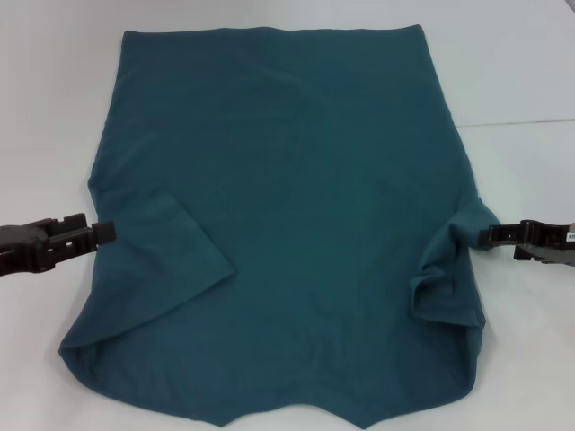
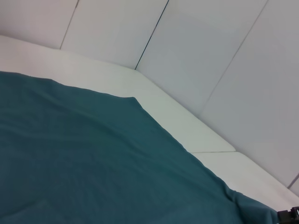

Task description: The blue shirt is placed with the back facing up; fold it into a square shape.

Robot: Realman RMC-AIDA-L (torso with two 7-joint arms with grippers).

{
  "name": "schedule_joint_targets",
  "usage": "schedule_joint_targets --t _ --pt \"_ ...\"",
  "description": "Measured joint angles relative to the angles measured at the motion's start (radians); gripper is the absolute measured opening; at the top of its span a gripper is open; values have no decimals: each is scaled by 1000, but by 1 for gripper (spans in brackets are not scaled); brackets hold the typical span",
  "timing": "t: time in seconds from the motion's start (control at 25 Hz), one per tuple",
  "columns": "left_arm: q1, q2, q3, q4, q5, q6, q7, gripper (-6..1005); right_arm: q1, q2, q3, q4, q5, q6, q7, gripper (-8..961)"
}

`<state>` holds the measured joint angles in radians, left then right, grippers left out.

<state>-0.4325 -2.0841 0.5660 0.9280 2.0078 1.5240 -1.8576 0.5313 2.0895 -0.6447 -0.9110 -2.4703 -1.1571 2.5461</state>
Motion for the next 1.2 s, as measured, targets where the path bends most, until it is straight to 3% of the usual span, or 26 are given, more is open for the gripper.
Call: schedule_joint_targets --t 0.32,0.52,0.72,1.2 --pt "0 -2 0 0 3 -1 0 648 7 0 -13 70 59 75 -45 761" --pt "-1 -2 0 0 3 -1 -2 648 13 -2 -10 105 97 92 -97 639" --pt "-4 -2 0 0 3 1 -7 648 16 -3 -6 112 106 97 -125 432" --pt "-9 -4 6 0 3 0 -9 647 23 -3 -8 8 143 91 -147 108"
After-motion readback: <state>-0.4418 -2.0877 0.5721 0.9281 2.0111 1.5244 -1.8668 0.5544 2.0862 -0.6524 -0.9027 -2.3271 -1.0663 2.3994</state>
